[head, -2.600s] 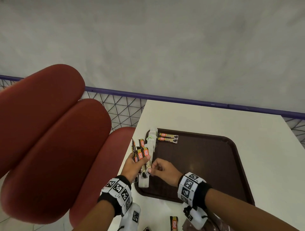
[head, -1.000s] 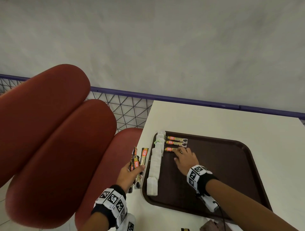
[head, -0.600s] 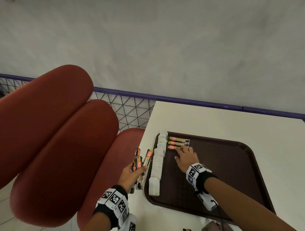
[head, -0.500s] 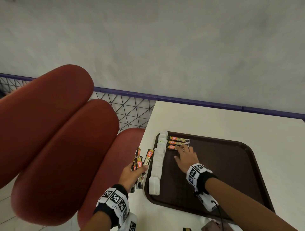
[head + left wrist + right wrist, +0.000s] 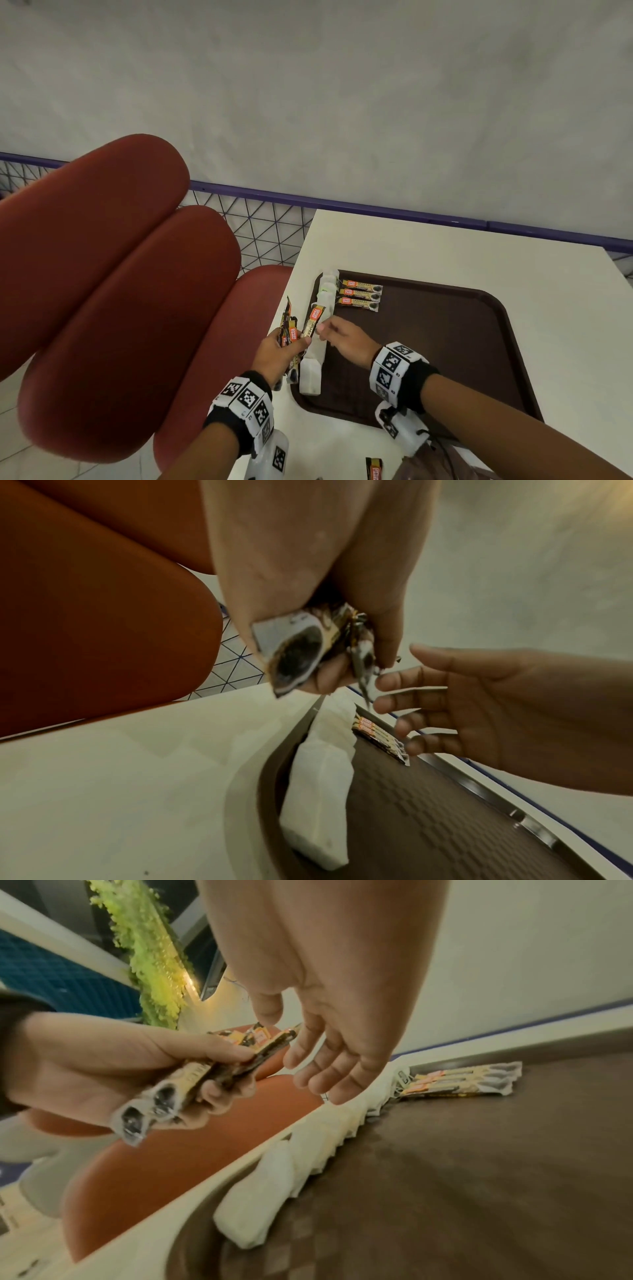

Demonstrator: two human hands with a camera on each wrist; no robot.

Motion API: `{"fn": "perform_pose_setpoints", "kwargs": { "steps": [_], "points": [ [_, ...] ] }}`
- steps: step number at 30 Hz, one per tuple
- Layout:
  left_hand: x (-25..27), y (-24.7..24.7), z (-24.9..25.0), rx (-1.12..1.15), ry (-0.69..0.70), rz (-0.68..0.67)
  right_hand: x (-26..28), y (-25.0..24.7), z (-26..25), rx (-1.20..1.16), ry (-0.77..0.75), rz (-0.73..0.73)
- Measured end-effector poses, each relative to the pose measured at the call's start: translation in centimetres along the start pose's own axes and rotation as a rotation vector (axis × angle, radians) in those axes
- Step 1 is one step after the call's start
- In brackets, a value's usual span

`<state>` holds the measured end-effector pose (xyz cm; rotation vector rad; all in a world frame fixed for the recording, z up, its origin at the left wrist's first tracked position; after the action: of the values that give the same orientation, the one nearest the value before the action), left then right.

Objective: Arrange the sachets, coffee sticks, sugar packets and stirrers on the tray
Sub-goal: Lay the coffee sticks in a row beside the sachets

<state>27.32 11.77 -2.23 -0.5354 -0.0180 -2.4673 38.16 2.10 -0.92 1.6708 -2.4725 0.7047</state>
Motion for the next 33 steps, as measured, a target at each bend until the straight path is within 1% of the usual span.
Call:
{"fn": "perform_pose_setpoints", "kwargs": {
  "steps": [4, 6, 8, 12, 14, 16, 17, 19, 21, 22, 26, 28, 31, 33],
  "points": [
    [0.3, 1.1, 0.0, -0.052, 0.005, -0.074, 0.3, 0.4, 0.1, -0.157, 0.047, 0.016],
    [0.4, 1.6, -0.3, -0.082, 0.001, -0.120, 0.5, -0.1, 0.3, -0.209, 0.065, 0.034],
    [0.6, 1.8, -0.3, -0.083, -0.005, -0.134, 0.6, -0.8, 0.6, -0.245, 0.074, 0.073],
    [0.8, 1.4, -0.1, -0.011, -0.012, -0.145, 1.0, -3.9, 2.2, -0.328, 0.128, 0.280],
    [0.9, 1.0, -0.2, -0.006, -0.019, -0.150, 1.2, -5.7, 3.6, -0.313, 0.171, 0.374],
    [1.0, 0.3, -0.5, -0.011, -0.037, -0.124, 1.2, -7.1, 4.8, -0.207, 0.224, 0.425],
    [0.9, -0.2, -0.8, 0.004, -0.052, -0.107, 1.2, -7.6, 5.2, -0.113, 0.250, 0.425],
    [0.9, -0.9, -1.1, 0.049, -0.074, -0.077, 1.0, -8.0, 5.8, 0.120, 0.299, 0.361],
    [0.8, -1.3, -1.4, 0.088, -0.092, -0.066, 0.5, -8.1, 5.9, 0.399, 0.319, 0.299],
    [0.8, -1.5, -1.6, 0.096, -0.100, -0.071, 0.2, -8.1, 5.8, 0.491, 0.314, 0.291],
    [0.5, -1.9, -1.9, 0.063, -0.077, -0.085, -0.5, -8.0, 5.5, 0.628, 0.346, 0.272],
    [0.2, -2.5, -1.9, 0.043, -0.060, -0.056, -0.5, -8.1, 5.1, 0.703, 0.352, 0.310],
    [0.0, -3.0, -2.0, 0.021, -0.052, -0.023, -0.1, -8.0, 3.8, 0.804, 0.281, 0.418],
    [-0.1, -3.1, -1.9, 0.035, -0.048, -0.006, 0.1, -7.3, 3.4, 0.811, 0.219, 0.420]
  ]
}}
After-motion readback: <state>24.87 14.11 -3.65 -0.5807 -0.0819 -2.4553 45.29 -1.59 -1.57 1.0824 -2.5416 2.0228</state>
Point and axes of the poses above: each hand's wrist, its own x-axis away from the middle knuckle, its own y-axis out of the palm, z = x × y, the point moved 8 cm from there along -x, towards the middle knuckle, and after that the axes turned 5 degrees about -z, right-handed, at the moved point
